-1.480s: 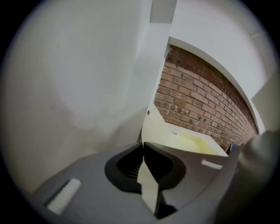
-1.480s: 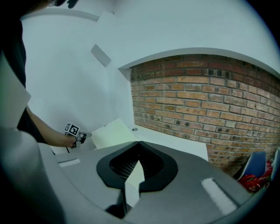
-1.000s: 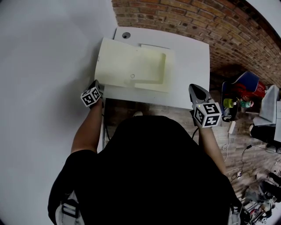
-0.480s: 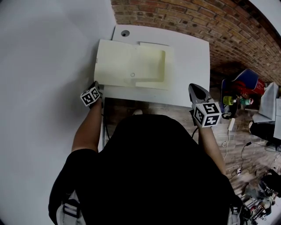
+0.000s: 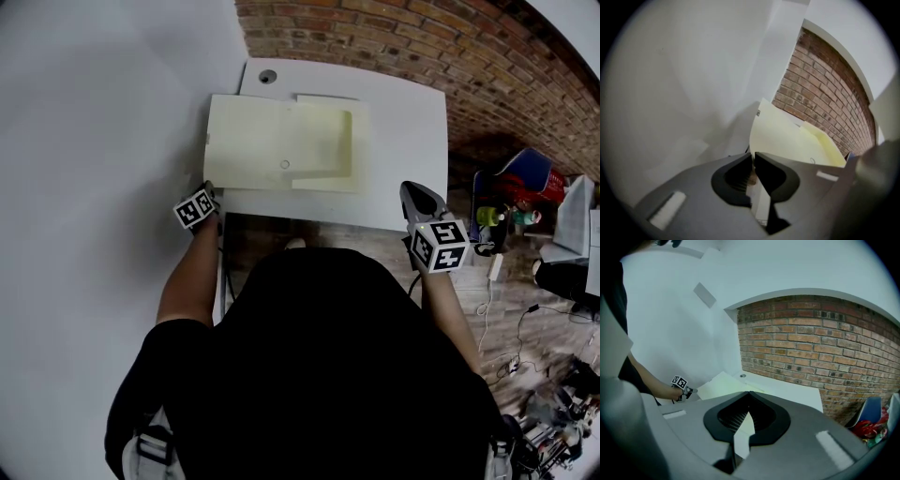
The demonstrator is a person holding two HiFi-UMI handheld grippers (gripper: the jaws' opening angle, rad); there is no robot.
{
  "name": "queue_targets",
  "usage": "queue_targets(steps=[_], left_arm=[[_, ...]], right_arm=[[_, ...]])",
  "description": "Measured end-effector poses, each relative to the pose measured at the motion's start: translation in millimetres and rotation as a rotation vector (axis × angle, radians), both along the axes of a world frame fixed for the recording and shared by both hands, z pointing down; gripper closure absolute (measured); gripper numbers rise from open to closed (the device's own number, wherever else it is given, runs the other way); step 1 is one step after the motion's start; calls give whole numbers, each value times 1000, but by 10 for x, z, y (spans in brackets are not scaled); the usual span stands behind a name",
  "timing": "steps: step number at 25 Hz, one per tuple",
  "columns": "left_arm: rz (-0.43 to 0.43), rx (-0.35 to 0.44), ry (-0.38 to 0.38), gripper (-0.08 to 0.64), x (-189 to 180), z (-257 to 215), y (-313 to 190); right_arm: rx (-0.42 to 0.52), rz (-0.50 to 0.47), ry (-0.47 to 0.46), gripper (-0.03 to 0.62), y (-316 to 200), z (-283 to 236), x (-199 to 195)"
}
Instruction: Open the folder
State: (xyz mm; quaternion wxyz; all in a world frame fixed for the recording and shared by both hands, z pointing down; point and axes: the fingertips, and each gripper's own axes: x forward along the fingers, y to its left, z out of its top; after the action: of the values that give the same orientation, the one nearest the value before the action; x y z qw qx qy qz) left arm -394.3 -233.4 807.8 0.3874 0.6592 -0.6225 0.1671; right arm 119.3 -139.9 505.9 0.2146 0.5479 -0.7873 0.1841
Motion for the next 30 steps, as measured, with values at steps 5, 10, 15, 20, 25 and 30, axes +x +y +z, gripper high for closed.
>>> queue_targets(steps=[5, 10, 15, 20, 25, 30], left_arm=[[-29, -21, 35, 538, -9, 34, 29], [-24, -8, 44, 517, -19, -3, 41], [-23, 28, 67, 515, 0, -111, 55], [-10, 97, 96, 515, 48, -291, 70], [22, 175, 121, 514, 105, -416, 58], [42, 243, 125, 514, 149, -600, 32]], right_arm=[[-2, -2, 1, 592, 21, -6, -4], [4, 0, -2, 592, 34, -10, 2], [11, -10, -11, 592, 47, -21, -17], [13, -17, -21, 592, 53, -37, -12], [13, -25, -23, 592, 51, -13, -9], [13, -35, -25, 592, 43, -20, -6]])
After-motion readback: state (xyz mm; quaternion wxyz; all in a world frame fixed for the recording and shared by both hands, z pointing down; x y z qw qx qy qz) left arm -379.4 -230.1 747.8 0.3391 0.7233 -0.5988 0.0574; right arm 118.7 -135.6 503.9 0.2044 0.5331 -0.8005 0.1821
